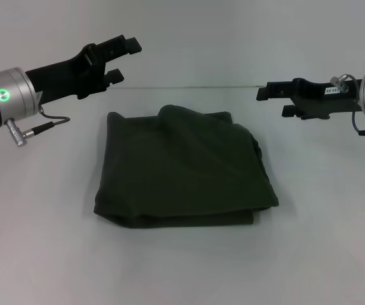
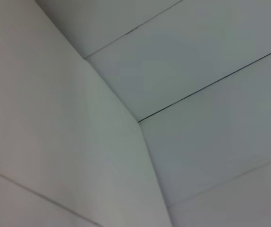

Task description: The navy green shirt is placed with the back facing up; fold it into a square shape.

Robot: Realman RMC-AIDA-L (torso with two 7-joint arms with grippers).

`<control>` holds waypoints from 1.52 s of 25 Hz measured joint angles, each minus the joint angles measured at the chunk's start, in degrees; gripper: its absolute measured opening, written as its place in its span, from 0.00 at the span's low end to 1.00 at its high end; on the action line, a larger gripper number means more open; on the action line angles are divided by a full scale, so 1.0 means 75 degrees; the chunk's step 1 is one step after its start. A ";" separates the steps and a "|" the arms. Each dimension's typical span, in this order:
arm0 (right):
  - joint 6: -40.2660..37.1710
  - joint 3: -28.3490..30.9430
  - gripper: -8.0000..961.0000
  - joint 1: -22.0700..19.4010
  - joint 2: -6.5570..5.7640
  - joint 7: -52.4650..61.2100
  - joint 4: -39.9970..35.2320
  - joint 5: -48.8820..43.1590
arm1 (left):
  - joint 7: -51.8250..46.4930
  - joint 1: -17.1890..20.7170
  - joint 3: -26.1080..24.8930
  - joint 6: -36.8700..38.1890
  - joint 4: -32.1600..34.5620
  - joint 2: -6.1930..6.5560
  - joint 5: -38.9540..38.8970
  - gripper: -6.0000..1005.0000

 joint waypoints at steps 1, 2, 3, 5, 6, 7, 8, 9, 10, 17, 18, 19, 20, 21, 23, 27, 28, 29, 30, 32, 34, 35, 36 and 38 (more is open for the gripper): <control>-0.0113 0.0000 0.92 -0.0061 0.0000 -0.0171 -0.0112 -0.0005 | 0.0034 0.0010 0.0078 0.0017 -0.0002 0.0012 0.0025 0.90; -0.0317 0.0022 0.92 -0.0200 0.0002 -0.0413 -0.0327 0.0009 | 0.0073 0.0042 0.0192 0.0040 -0.0009 0.0031 0.0042 0.90; -0.0562 0.0070 0.92 -0.0384 0.0015 -0.0685 -0.0587 0.0045 | 0.0115 0.0101 0.0327 0.0058 -0.0016 0.0058 0.0042 0.90; -0.1071 0.0271 0.92 -0.1034 0.0115 -0.1185 -0.1262 0.0262 | 0.0263 0.0283 0.0597 0.0170 -0.0025 0.0135 0.0003 0.90; -0.1264 0.0375 0.92 -0.1336 0.0177 -0.1368 -0.1547 0.0398 | 0.0459 0.0377 0.0672 0.0333 -0.0026 0.0164 -0.0032 0.90; -0.1483 0.0468 0.92 -0.1627 0.0223 -0.1605 -0.1791 0.0578 | 0.0759 0.0474 0.0684 0.0514 -0.0030 0.0186 -0.0042 0.90; -0.1748 0.0558 0.92 -0.1995 0.0268 -0.1937 -0.2021 0.0769 | 0.1159 0.0558 0.0666 0.0737 -0.0033 0.0196 -0.0045 0.90; -0.1951 0.0618 0.92 -0.2251 0.0289 -0.2230 -0.2149 0.0893 | 0.1541 0.0643 0.0641 0.0947 -0.0033 0.0203 -0.0050 0.90; -0.2159 0.0673 0.92 -0.2527 0.0290 -0.2593 -0.2223 0.0970 | 0.1839 0.0710 0.0628 0.1119 -0.0033 0.0204 -0.0052 0.90; -0.3251 0.1515 0.92 -0.3407 0.0398 -0.5242 -0.2233 0.1034 | 0.3421 0.0971 0.1022 0.2127 -0.0029 0.0367 0.0063 0.90; -0.3480 0.1634 0.92 -0.3438 0.0441 -0.5662 -0.2263 0.1034 | 0.3727 0.0981 0.1165 0.2297 -0.0011 0.0372 0.0101 0.90; -0.3632 0.1694 0.92 -0.3441 0.0471 -0.5962 -0.2282 0.1032 | 0.3886 0.0975 0.1274 0.2413 0.0017 0.0372 0.0143 0.90; -0.3776 0.1704 0.92 -0.3405 0.0483 -0.6229 -0.2295 0.1021 | 0.4010 0.0951 0.1392 0.2515 0.0067 0.0373 0.0255 0.90; -0.3878 0.1651 0.92 -0.3337 0.0485 -0.6390 -0.2332 0.0973 | 0.4089 0.0905 0.1532 0.2613 0.0134 0.0373 0.0425 0.90; -0.3997 0.1485 0.92 -0.3163 0.0483 -0.6528 -0.2479 0.0840 | 0.4066 0.0755 0.1840 0.2711 0.0311 0.0374 0.0811 0.90; -0.4098 0.1112 0.92 -0.2718 0.0594 -0.6542 -0.3117 0.0665 | 0.3999 0.0466 0.2145 0.2859 0.0627 0.0380 0.1194 0.90; -0.4115 0.1033 0.92 -0.2615 0.0640 -0.6541 -0.3262 0.0659 | 0.3998 0.0422 0.2200 0.2898 0.0728 0.0390 0.1242 0.90; -0.4118 0.0963 0.92 -0.2533 0.0689 -0.6531 -0.3410 0.0643 | 0.3998 0.0422 0.2200 0.2898 0.0728 0.0390 0.1242 0.90; -0.4125 0.0882 0.92 -0.2448 0.0743 -0.6519 -0.3537 0.0621 | 0.4001 0.0381 0.2242 0.2964 0.0961 0.0415 0.1290 0.90; -0.4101 0.0743 0.92 -0.2312 0.0814 -0.6506 -0.3647 0.0546 | 0.4003 0.0372 0.2224 0.3009 0.1043 0.0424 0.1263 0.90; -0.4037 0.0586 0.92 -0.2163 0.0895 -0.6517 -0.3650 0.0429 | 0.3981 0.0355 0.2221 0.2991 0.1063 0.0412 0.1222 0.90; -0.4017 0.0533 0.92 -0.2119 0.0925 -0.6521 -0.3643 0.0384 | 0.3939 0.0352 0.2221 0.2924 0.1065 0.0381 0.1222 0.90; -0.4007 0.0468 0.92 -0.2069 0.0970 -0.6521 -0.3638 0.0330 | 0.3892 0.0351 0.2228 0.2825 0.1066 0.0339 0.1234 0.90; -0.3984 0.0352 0.92 -0.1977 0.1066 -0.6509 -0.3629 0.0203 | 0.3824 0.0355 0.2247 0.2669 0.1074 0.0289 0.1268 0.90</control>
